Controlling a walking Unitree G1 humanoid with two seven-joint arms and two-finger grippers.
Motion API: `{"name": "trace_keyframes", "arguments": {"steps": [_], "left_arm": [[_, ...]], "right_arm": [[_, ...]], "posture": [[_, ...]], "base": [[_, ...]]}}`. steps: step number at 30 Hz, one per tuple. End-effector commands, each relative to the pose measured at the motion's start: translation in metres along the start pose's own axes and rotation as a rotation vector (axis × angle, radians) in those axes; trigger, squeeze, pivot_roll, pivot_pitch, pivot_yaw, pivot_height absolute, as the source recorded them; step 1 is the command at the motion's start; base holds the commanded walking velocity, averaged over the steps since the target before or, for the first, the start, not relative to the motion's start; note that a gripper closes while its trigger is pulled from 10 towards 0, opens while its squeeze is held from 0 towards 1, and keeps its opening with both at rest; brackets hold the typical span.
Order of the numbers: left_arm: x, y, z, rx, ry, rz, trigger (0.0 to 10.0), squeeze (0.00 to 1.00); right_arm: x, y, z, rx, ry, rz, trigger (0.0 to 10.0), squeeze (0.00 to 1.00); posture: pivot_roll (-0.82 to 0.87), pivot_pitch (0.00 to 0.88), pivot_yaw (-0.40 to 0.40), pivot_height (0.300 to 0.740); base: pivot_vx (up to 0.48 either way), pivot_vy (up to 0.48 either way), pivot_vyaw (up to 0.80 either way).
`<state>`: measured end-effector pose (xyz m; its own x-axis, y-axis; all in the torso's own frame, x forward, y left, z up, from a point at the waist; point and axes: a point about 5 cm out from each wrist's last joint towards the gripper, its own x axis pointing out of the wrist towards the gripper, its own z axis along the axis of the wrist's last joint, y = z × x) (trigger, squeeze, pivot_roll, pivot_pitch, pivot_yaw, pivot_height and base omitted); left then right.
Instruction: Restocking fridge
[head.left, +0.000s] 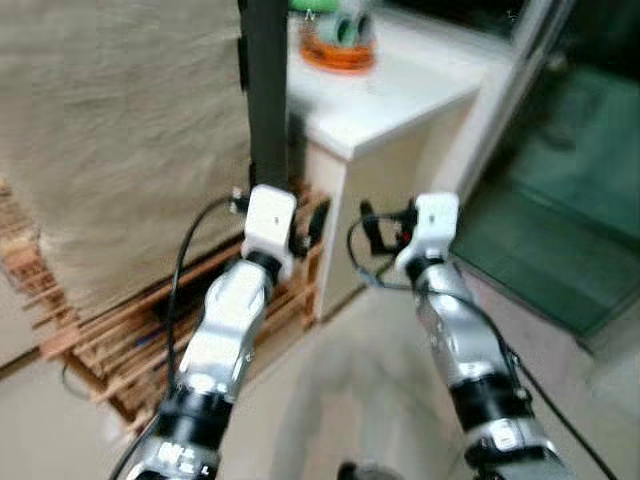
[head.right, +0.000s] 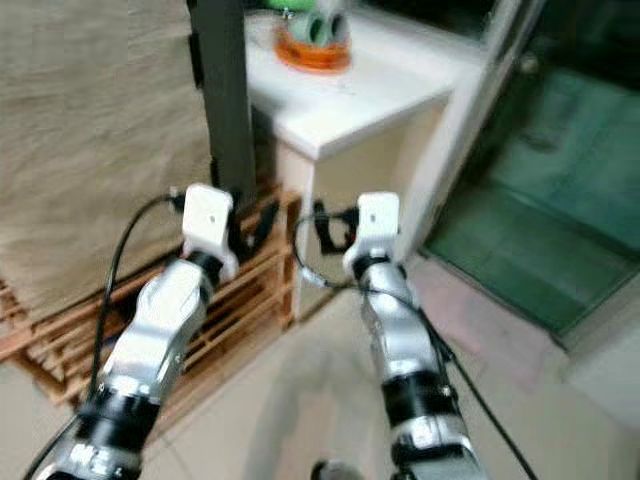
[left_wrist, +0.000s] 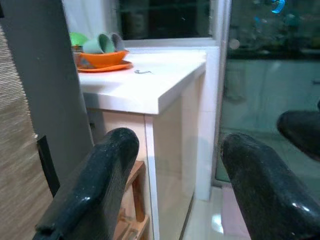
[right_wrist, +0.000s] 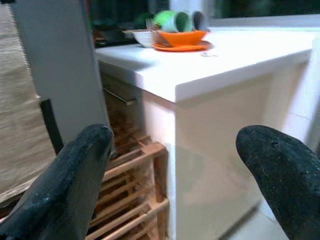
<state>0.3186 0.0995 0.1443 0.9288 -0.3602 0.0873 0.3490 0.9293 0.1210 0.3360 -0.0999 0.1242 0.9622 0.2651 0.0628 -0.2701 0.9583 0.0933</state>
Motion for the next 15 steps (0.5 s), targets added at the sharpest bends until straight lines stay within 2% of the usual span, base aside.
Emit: {"name": "trace_keyframes", "arguments": {"steps": [1,4,6,15], "left_arm": [[0.0041,-0.0042,0.0036,0.026,-0.010,-0.031,10.0,0.00],[0.0033,-0.0048,0.0057,0.028,-0.030,-0.052,10.0,0.00],[0.0030,-0.0058,0.0071,0.025,-0.045,-0.074,10.0,0.00],[0.0028,-0.0127,0.0084,0.020,-0.075,-0.159,10.0,0.00]], "right_arm": [[0.0018,-0.0046,0.0049,-0.001,-0.023,-0.015,10.0,0.00],[0.0017,-0.0037,0.0049,0.000,-0.026,-0.014,10.0,0.00],[0.0016,-0.0033,0.0048,0.004,-0.032,-0.019,10.0,0.00],[0.0000,-0.0027,0.0038,0.010,-0.048,-0.037,10.0,0.00]], "posture": [[0.03,0.000,-0.036,0.740],[0.03,0.000,-0.030,0.740],[0.03,0.000,-0.026,0.740],[0.02,0.000,-0.020,0.740]], "base": [[0.000,0.000,-0.75],[0.000,0.000,-0.75],[0.315,0.000,-0.75],[0.480,0.000,-0.75]]}}
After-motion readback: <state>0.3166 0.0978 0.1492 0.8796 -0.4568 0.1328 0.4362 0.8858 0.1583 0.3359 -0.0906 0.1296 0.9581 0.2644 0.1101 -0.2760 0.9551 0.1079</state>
